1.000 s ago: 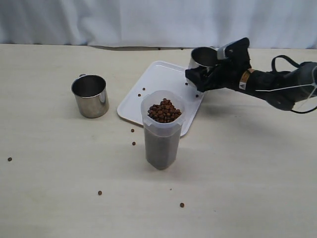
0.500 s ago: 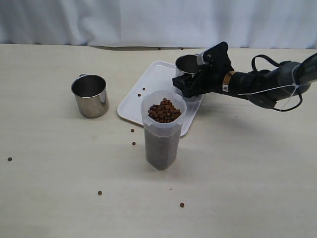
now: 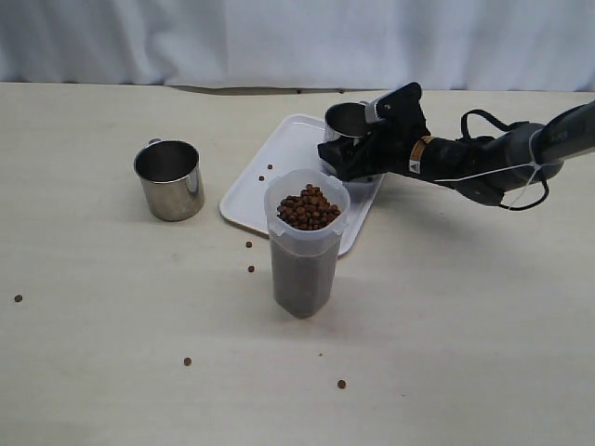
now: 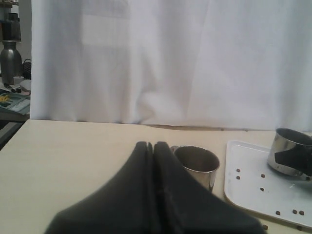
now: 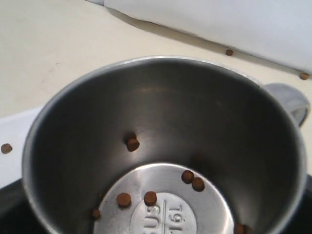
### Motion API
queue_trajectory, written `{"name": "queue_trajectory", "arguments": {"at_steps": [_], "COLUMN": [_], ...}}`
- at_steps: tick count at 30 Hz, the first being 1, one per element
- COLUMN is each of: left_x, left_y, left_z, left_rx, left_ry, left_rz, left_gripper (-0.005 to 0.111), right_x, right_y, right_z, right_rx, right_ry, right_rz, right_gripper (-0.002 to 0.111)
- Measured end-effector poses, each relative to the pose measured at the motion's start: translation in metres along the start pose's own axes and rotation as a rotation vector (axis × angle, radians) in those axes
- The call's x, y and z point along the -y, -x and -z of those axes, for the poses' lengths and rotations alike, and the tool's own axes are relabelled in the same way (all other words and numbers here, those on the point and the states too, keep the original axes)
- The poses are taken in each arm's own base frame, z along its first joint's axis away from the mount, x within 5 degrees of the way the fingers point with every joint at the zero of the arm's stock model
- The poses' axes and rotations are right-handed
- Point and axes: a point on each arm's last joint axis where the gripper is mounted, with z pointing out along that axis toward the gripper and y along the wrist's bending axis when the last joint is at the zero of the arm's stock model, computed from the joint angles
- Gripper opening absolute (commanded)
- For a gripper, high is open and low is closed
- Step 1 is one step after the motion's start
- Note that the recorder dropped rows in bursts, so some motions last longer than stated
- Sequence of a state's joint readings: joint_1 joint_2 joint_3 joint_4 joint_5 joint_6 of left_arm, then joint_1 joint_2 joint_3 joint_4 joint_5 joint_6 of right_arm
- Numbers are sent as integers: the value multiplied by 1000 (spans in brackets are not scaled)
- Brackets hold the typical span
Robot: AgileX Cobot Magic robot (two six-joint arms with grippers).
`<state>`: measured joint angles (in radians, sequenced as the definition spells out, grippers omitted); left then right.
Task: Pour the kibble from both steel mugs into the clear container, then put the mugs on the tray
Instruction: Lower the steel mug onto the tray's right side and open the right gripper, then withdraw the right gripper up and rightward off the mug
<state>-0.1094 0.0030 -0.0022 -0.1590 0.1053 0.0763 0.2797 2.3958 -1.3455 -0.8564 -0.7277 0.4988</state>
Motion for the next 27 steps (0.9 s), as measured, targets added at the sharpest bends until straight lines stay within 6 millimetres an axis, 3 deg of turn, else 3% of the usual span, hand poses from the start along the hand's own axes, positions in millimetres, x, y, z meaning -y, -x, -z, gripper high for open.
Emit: {"name": "queue_trajectory", "arguments": {"at_steps": [6, 10, 18, 27], "left_x": [0, 0, 0, 0], "left_y": [0, 0, 0, 0], "left_z": [0, 0, 0, 0], "left_rx": [0, 0, 0, 0], "left_ry": [0, 0, 0, 0], "left_rz": [0, 0, 0, 0], "left_gripper": [0, 0, 0, 0], "right_x": [-2, -4, -7, -14], "right_y": [0, -1, 4, 45], "right_z": [0, -1, 6, 34], "right_rx": [-8, -17, -24, 24], "right_ry": [20, 36, 40, 18], "right_rz": [-2, 18, 12, 7], "right_gripper": [79, 97, 103, 103]}}
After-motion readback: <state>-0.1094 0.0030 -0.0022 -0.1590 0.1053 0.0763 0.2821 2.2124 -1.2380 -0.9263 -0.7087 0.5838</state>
